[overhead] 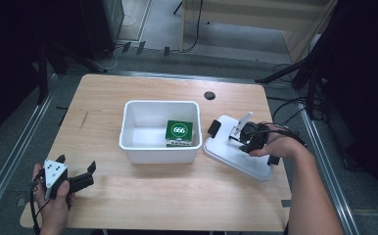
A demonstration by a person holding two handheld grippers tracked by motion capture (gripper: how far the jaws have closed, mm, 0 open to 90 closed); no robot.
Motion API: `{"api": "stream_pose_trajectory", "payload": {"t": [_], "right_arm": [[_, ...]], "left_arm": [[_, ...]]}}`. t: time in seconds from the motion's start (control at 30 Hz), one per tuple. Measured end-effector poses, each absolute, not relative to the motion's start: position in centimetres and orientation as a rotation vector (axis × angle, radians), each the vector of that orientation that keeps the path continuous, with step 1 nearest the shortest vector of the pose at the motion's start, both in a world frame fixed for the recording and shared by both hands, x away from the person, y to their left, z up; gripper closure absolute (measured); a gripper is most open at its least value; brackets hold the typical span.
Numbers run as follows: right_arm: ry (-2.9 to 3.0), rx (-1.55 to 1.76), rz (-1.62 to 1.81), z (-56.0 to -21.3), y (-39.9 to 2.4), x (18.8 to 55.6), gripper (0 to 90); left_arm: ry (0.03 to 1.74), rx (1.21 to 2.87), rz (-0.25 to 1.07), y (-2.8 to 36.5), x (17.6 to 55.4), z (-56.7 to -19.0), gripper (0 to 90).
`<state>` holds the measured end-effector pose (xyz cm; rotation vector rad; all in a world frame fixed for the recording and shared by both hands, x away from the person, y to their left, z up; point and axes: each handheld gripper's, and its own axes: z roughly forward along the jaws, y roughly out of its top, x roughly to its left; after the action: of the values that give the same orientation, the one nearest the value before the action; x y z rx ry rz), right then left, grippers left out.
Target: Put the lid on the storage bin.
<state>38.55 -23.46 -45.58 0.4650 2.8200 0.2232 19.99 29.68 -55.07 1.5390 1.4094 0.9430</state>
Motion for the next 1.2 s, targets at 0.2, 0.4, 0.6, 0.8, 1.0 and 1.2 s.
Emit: {"api": "stream_pose_trajectory", "payload": {"t": [0.2,0.4,0.6,0.8,1.0,1.2], "right_arm": [[2.808,0.488,0.212,-46.0,-23.4,38.8,66.8],[2.805,0.513,0.241,-46.1,-23.6,39.0,77.3],[2.812,0.527,0.251,-46.2,-23.8,39.1,81.6],[2.781,0.526,0.275,-46.1,-24.1,39.2,84.2],[2.761,0.527,0.298,-46.1,-24.5,39.3,85.1],[2.774,0.541,0.292,-46.1,-24.4,39.4,85.0]], "left_arm": [[1.409,1.539,0.943,29.7,20.0,-55.1,0.0],[1.41,1.54,0.943,29.7,20.0,-55.1,0.0],[1.41,1.54,0.946,29.7,20.0,-55.1,0.0],[1.41,1.54,0.95,29.6,20.0,-55.1,0.0],[1.411,1.542,0.948,29.6,20.0,-55.1,0.0],[1.411,1.543,0.948,29.6,20.0,-55.1,0.0]]}}
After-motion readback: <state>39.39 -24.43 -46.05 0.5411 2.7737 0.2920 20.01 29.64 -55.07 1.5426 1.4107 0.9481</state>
